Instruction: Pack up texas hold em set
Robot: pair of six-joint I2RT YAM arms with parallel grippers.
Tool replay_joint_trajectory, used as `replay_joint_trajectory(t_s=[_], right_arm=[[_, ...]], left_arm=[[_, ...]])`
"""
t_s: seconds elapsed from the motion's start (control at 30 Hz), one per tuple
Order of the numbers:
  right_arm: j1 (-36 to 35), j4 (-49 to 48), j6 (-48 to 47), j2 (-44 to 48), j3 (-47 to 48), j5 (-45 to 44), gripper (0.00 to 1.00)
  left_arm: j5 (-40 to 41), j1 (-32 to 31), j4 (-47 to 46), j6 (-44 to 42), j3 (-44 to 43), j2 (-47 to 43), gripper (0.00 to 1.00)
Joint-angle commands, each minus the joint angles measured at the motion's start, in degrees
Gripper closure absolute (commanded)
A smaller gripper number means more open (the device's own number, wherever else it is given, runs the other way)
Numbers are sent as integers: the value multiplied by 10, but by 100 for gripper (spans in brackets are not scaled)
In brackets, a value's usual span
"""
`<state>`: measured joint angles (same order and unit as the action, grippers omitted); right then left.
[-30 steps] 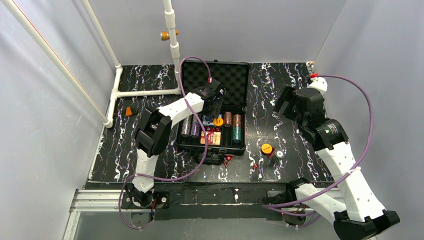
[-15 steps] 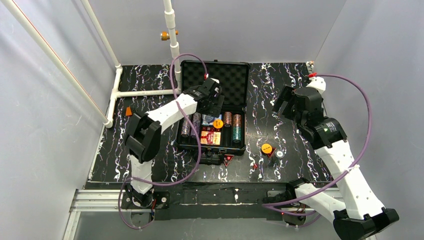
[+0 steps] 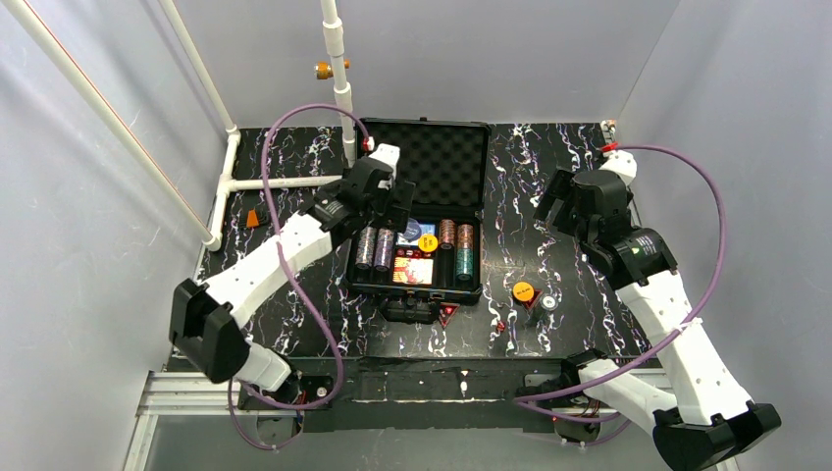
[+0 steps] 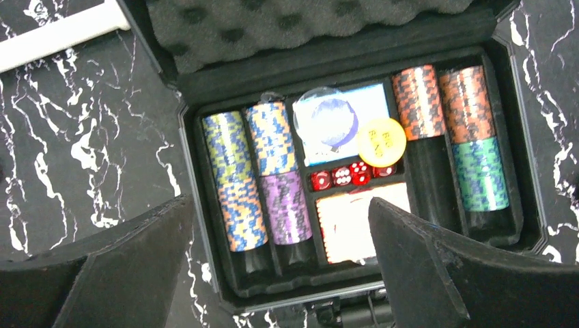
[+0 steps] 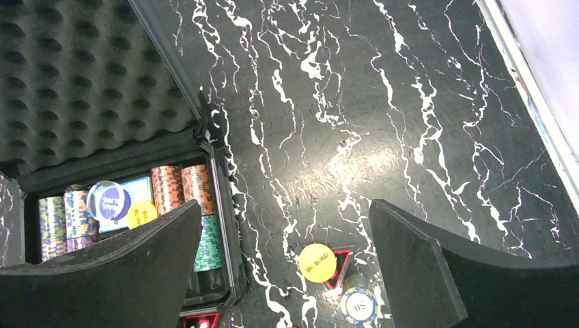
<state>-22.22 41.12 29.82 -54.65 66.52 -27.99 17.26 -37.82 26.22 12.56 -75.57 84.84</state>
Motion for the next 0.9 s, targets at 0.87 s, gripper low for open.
replay_joint_trajectory(t_s=[0.87], right_arm=[[-3, 50, -2, -39, -104, 187, 0]], left_arm=[[91, -1, -32, -118, 220, -241, 1]])
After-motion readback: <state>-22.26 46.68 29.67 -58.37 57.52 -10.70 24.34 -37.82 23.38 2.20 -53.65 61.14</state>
